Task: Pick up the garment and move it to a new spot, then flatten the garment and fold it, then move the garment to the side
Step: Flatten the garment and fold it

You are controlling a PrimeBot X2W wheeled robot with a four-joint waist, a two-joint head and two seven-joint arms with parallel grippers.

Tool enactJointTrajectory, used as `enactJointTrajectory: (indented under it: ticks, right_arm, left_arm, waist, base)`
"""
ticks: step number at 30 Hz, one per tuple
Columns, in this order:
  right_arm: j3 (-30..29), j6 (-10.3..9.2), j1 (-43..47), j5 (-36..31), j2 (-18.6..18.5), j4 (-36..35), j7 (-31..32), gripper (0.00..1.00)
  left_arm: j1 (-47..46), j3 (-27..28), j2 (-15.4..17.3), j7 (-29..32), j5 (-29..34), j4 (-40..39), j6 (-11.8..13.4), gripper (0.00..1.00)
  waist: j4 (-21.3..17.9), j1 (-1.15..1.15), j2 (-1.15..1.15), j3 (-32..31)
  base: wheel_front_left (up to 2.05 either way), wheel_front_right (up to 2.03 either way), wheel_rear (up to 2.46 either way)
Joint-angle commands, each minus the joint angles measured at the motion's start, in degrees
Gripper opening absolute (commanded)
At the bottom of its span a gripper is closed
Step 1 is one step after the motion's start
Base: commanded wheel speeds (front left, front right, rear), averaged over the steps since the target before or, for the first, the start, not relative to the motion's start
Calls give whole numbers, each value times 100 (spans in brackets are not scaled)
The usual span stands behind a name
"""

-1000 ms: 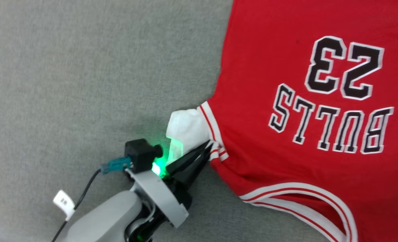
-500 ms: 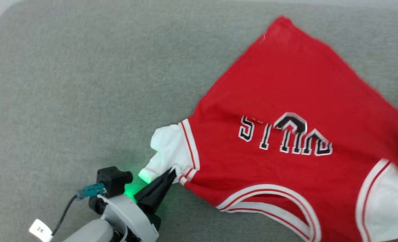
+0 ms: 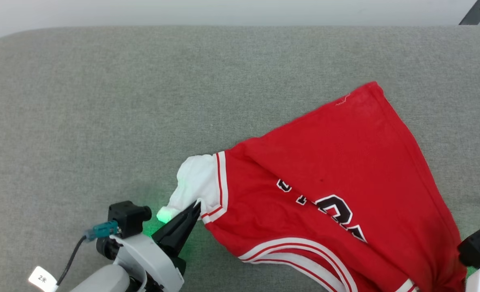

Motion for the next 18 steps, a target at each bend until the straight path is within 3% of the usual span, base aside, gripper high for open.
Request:
enactJointTrajectory:
  ticks: [1,5,6,7,8,9,18]
  right_arm:
    - [161,-7,230,-55,137,48,95,0]
    - [71,-7,385,-313,394,-49,176,0]
    - [-5,-7,370,-407,447,-68,134,8]
    - [-115,-7,345,-494,490,-67,62,36]
    - [-220,-8,311,-594,513,-77,-10,74]
    - [-345,-10,282,-661,520,-99,-48,100]
    - [-1872,-8,516,-445,37,-887,148,100]
  left_arm:
    - [-26,-1,-11,18,23,15,28,0]
    - [-74,-7,-14,20,32,45,36,0]
    - [-80,-8,-11,22,35,51,36,0]
    - [-85,-9,-12,21,39,60,37,0]
    - [-87,-13,-18,21,43,63,37,0]
    - [-82,-16,-22,20,46,65,36,0]
    - [-18,10,-98,6,102,25,46,0]
  waist:
    - [-10,0,0,-4]
    - [-42,0,0,6]
    - [-55,0,0,11]
    - [-65,0,0,13]
    - [-72,0,0,13]
    - [-80,0,0,11]
    - [-37,0,0,58]
  base:
    - [0,0,0]
    - [0,0,0]
    - [0,0,0]
    - [0,0,0]
    - [0,0,0]
    - [0,0,0]
    - [0,0,0]
